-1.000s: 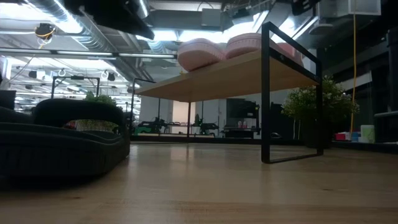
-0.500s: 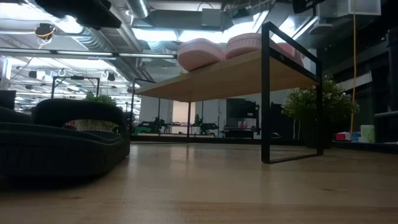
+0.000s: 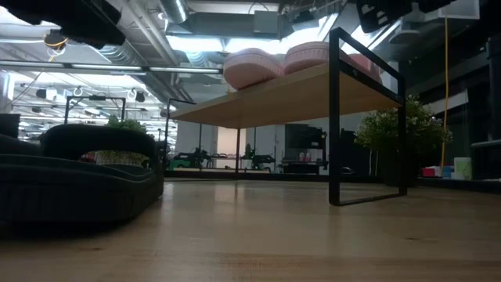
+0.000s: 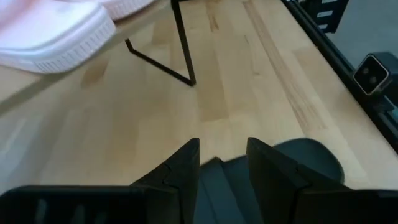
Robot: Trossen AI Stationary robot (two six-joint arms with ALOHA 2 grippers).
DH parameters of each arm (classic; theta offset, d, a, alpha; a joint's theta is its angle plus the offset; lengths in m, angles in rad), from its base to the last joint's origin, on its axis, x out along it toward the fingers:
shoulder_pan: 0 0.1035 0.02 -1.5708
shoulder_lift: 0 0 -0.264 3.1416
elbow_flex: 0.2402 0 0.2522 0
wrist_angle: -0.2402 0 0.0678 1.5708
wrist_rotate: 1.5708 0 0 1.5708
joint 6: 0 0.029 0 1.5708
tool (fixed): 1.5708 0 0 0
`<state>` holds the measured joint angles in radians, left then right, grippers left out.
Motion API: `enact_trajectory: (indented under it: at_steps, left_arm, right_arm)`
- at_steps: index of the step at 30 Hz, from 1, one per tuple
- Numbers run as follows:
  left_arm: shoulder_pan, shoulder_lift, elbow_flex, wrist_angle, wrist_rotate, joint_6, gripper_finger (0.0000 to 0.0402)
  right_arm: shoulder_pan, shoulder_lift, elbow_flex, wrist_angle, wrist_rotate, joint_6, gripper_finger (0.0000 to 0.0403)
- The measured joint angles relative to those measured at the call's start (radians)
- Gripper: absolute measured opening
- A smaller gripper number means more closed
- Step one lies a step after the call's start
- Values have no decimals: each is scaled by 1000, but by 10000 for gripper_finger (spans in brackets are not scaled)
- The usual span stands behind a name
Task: Pick and place slides into the shelf
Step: Put the right black slipper on the shelf
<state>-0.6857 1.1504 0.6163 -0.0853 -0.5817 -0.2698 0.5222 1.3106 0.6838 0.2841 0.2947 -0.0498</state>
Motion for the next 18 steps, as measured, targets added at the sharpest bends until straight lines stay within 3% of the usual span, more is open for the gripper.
enact_trajectory:
  at_steps: [18]
  left_arm:
    - [-79,56,1,34,-83,-146,123]
  right_arm:
    - [8,-1,0,26,0,48,18]
